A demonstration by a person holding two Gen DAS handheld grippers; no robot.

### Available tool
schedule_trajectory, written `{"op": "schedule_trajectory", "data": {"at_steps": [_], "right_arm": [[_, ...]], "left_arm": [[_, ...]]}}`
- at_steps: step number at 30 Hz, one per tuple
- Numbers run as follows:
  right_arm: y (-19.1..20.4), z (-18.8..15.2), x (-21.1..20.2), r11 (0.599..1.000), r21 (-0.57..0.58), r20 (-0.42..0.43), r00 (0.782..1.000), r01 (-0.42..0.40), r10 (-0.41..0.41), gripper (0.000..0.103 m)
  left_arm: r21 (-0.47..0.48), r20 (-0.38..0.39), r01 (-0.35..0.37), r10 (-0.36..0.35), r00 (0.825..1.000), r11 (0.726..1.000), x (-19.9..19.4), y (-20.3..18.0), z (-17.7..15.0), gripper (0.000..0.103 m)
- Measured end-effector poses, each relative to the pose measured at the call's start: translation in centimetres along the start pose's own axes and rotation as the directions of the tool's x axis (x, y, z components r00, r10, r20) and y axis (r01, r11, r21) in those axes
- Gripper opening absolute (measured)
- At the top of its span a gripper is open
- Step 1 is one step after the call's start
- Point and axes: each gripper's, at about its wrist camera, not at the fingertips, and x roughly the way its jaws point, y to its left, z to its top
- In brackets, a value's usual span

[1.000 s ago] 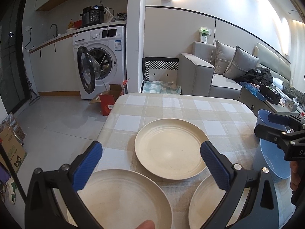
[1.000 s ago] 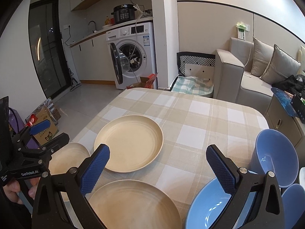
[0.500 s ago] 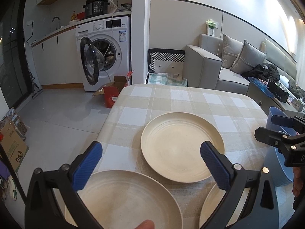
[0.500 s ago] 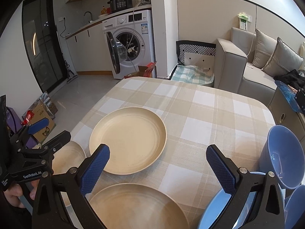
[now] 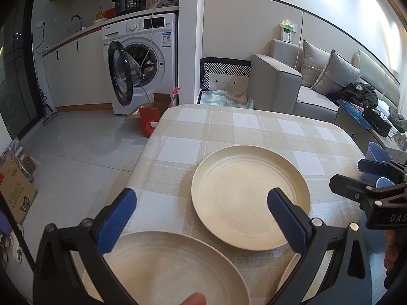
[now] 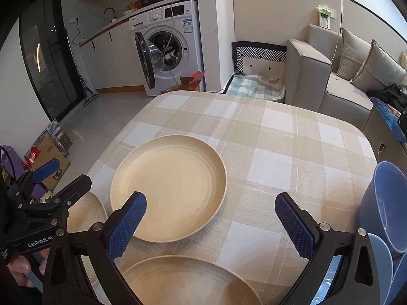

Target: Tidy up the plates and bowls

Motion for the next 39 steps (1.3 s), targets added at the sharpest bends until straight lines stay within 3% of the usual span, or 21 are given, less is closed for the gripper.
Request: {"op": "schedule_trajectory", "data": {"at_steps": [17,39], "right_arm": [[0.6,0.4,3.4,1.000,0.023,-0.058,0.998,0.014,-0.012,0.103],[0.2,0.4,9.0,0.997,0.067,-0.160,0.987,0.034,-0.022,0.103]], "left_arm": [[-0.003,-0.044,-0.011,0.010,0.999,1.000,2.6,0.6,0.0,0.103],[-0.028,-0.174,-0.043,0.038,0.984,0.999,7.5,1.8,-0.5,0.101]]}}
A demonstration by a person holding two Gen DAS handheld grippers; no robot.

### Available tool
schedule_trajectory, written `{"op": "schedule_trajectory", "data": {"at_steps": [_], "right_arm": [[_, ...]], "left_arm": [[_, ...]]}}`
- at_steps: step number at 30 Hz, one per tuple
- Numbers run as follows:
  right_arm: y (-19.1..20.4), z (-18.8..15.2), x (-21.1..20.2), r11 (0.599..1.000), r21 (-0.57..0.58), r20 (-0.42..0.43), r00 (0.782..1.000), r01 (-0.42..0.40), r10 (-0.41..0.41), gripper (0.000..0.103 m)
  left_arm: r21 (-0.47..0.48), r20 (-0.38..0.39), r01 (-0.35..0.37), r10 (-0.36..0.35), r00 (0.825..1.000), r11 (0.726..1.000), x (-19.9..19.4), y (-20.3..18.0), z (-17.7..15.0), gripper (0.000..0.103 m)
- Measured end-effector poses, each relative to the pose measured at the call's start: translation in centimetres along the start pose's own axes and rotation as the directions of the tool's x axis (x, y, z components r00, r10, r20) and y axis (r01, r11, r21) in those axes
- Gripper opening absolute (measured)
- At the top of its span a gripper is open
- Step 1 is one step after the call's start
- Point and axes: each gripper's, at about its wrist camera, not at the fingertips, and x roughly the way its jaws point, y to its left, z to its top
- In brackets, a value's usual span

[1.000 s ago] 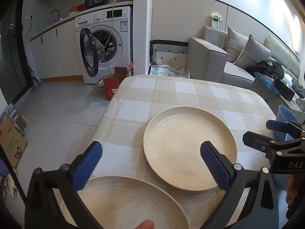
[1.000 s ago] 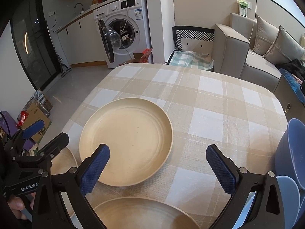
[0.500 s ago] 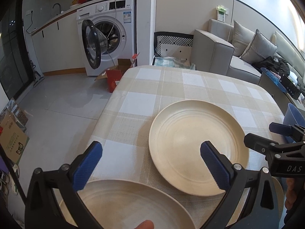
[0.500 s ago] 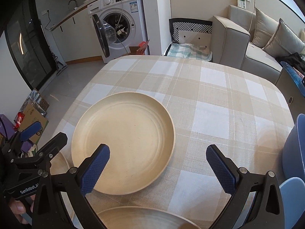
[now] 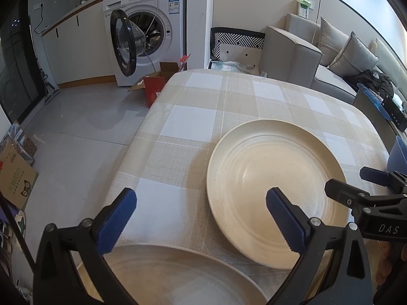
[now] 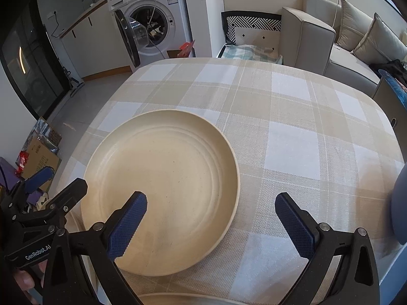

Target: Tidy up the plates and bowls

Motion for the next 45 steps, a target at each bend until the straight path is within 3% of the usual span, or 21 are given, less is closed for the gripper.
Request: {"op": "schedule_trajectory", "data": {"at_steps": [24,28,33,45], "right_arm": [[-1.0,-0.4,3.1,1.000,0.001,-0.068,0.997,0.022,-0.022,0.098],[-1.0,-0.5,3.6,1.000,-0.003,-0.088,0.996,0.015,-0.015,0.085],[-1.1,-0.5,3.6,1.000,-0.010,-0.084,0.996,0.021,-0.022,0.082],[-1.3,-0.7,3.1,1.000,-0.012,-0.071,0.997,0.027,-0.027,0.069]], "left_arm": [[0.009,-0.068,-0.007,0.007,0.998,1.000,2.6,-0.3,0.2,0.097],[0.016,-0.077,-0.003,0.005,0.997,1.000,2.9,-0.5,0.2,0.092],[0.025,-0.080,0.001,0.001,0.997,1.000,3.1,-0.7,0.0,0.088],[0.035,-0.098,0.032,-0.028,0.995,0.999,3.4,-1.0,-0.1,0.053]]}}
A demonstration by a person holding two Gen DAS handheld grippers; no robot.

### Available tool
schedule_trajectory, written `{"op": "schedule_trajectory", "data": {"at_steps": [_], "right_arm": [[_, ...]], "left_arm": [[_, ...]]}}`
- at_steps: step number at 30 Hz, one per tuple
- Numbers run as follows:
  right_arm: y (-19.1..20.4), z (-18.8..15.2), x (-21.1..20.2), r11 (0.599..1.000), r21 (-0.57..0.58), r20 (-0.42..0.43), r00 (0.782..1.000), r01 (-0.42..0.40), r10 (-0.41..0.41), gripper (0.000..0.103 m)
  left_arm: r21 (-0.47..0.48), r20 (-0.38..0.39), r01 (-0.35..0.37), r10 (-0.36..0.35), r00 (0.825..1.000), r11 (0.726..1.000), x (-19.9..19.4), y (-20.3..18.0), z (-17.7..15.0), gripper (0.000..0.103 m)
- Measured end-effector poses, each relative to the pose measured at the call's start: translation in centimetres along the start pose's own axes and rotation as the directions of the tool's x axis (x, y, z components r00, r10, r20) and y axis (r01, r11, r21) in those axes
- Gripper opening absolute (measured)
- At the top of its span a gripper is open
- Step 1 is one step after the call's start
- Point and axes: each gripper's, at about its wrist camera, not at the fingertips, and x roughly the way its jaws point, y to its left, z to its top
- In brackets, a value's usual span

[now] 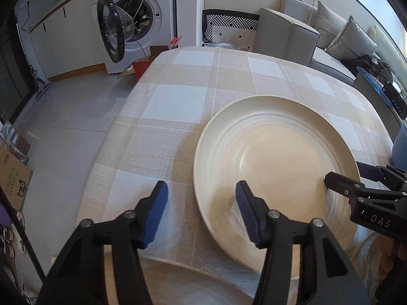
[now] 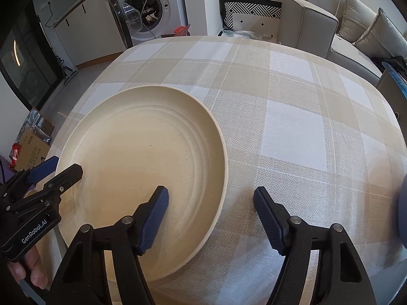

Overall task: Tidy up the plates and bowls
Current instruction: 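Close the left gripper on its plate rim while the right gripper closes on its plate rim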

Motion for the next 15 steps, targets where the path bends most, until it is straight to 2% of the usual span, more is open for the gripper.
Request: {"op": "schedule_trajectory", "data": {"at_steps": [3,13,15], "right_arm": [[0.09,-0.04,-0.09,1.000,-0.007,0.003,1.000,-0.005,0.005,0.065],[0.50,-0.12,-0.43,0.999,-0.023,0.004,0.999,-0.047,0.048,0.041],[0.52,-0.17,-0.45,0.998,-0.022,0.005,0.999,-0.051,0.051,0.039]], "left_arm": [[0.000,0.003,0.006,-0.006,1.000,1.000,-0.08,-0.02,-0.04,0.048],[-0.002,0.008,0.032,-0.032,0.999,0.999,-0.39,-0.18,-0.08,0.029],[-0.004,0.012,0.035,-0.035,0.999,0.999,-0.44,-0.14,-0.06,0.026]]}}
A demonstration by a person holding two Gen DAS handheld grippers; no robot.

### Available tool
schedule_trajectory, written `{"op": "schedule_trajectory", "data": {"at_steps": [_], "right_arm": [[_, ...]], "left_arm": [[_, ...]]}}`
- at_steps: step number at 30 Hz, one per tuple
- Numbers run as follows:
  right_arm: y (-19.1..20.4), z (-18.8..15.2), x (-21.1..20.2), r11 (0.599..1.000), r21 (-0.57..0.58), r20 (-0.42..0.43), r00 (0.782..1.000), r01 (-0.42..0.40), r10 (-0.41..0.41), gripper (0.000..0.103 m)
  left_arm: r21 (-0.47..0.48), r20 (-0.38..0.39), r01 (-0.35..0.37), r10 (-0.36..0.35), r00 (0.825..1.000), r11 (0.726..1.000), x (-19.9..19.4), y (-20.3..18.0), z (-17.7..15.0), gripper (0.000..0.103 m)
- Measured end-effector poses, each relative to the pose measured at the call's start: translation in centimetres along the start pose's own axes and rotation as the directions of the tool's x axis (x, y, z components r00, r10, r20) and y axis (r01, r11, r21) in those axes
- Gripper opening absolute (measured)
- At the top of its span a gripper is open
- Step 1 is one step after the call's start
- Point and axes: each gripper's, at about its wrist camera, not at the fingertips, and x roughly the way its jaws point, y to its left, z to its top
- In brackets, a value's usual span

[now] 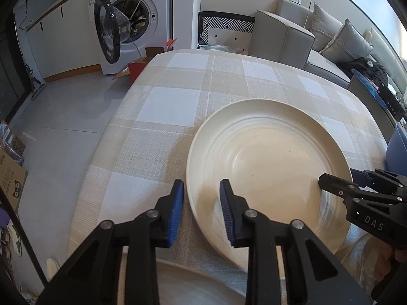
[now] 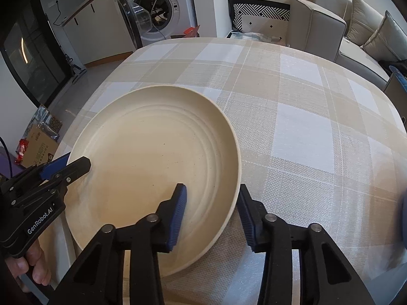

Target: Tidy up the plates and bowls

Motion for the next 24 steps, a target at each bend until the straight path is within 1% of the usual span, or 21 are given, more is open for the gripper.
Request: {"op": "schedule_trajectory", "data": {"at_steps": [2,6,10,13,24], "right_arm": [[-0.01,-0.04,-0.03,1.000,-0.002,0.002,1.000,-0.005,0.005,0.036],[-0.15,-0.06,-0.06,1.000,0.003,0.003,1.000,-0.006,0.006,0.032],[-0.41,-0.09,-0.11,1.000,0.008,0.005,1.000,-0.007,0.007,0.026],[-0.47,-0.18,-0.15,1.000,0.009,0.009,1.000,-0.007,0.007,0.025],[-0.36,-0.41,-0.34,1.000,0.001,0.016,1.000,0.002,-0.002,0.025]], "left_arm": [[0.002,-0.001,0.005,-0.005,1.000,1.000,-0.02,-0.01,0.01,0.023],[0.006,0.001,0.000,0.000,1.000,1.000,-0.03,-0.04,0.06,0.022],[0.004,0.003,-0.008,0.008,1.000,1.000,-0.05,-0.05,0.05,0.017],[0.004,0.006,-0.012,0.012,1.000,1.000,-0.15,-0.05,-0.03,0.015],[0.011,0.016,-0.008,0.007,1.000,1.000,-0.51,-0.01,-0.08,0.015]]}}
